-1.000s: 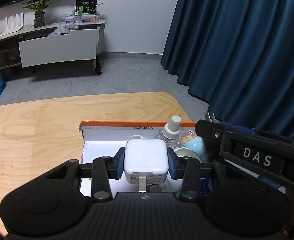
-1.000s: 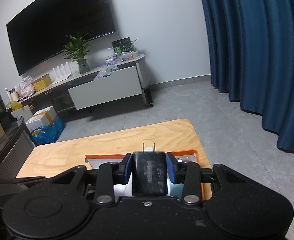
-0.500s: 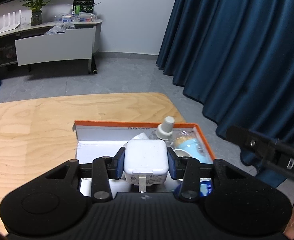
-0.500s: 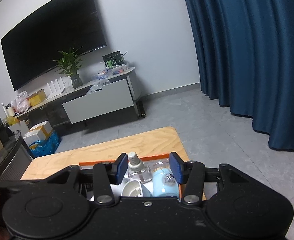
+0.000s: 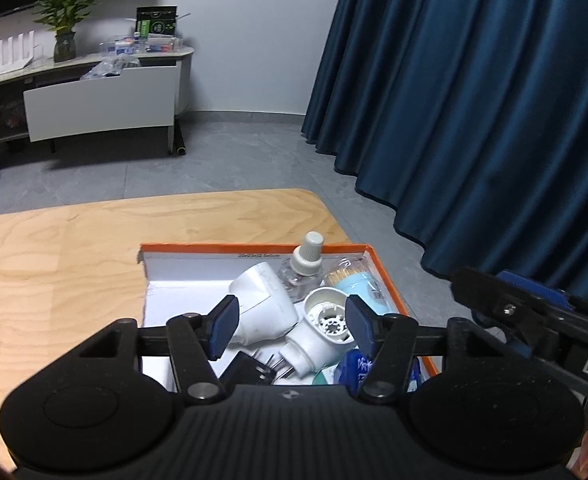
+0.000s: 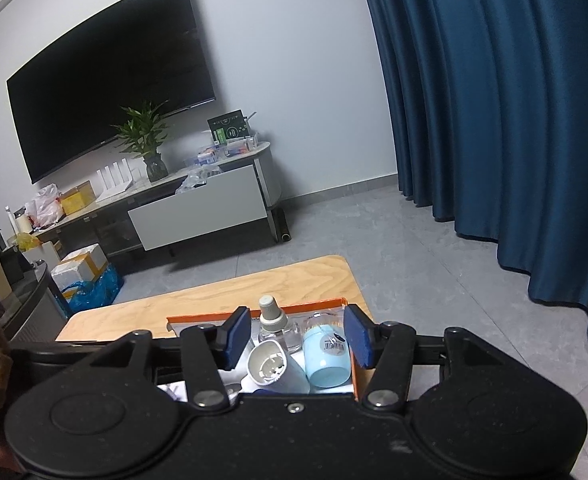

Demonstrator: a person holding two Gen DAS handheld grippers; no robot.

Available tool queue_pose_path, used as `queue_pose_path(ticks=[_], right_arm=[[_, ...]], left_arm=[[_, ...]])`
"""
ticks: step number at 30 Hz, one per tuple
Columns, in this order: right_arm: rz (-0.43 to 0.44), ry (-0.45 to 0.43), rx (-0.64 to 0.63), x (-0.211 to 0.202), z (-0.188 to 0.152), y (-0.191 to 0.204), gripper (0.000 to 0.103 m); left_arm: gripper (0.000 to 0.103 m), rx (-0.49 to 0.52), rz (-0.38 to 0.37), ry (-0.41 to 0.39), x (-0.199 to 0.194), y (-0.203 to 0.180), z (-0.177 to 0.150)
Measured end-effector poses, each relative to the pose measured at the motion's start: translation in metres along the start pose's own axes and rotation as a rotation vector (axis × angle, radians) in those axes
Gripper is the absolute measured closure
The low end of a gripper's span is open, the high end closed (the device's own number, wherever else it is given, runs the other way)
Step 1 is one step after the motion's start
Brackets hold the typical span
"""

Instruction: Organize rigid objects

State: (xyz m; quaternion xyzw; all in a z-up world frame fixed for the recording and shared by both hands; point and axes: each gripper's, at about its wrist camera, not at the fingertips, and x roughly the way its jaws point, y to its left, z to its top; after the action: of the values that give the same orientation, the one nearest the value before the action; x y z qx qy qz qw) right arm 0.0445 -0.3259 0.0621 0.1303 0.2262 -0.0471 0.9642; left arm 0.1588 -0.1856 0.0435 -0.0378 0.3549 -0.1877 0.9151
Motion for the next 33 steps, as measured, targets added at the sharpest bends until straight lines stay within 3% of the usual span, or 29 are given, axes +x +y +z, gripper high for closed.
queue_pose_path(ticks=[6,11,15,33], right_arm=[[0.001,0.002,-0.008,-0.015,-0.004,0.006,0.021],[0.008,0.024,-0.024,-0.027,-0.014,0.014,0.018],[0.007,0.050,-0.042,-0.035,-0.026,0.021,0.014],[-0.022,0.098,-0.040,-0.077,-0.062,0.025,0.012]], left_arm=[[0.028,-0.021,0.042,-0.002,-0.022,0.008,-0.010],[0.010,-0.025,0.088,0.006,-0.044,0.007,-0.025],[0.002,-0.021,0.129,0.021,-0.060,0.004,-0.040],[0.000,-0.018,0.226,0.054,-0.098,-0.006,-0.088]])
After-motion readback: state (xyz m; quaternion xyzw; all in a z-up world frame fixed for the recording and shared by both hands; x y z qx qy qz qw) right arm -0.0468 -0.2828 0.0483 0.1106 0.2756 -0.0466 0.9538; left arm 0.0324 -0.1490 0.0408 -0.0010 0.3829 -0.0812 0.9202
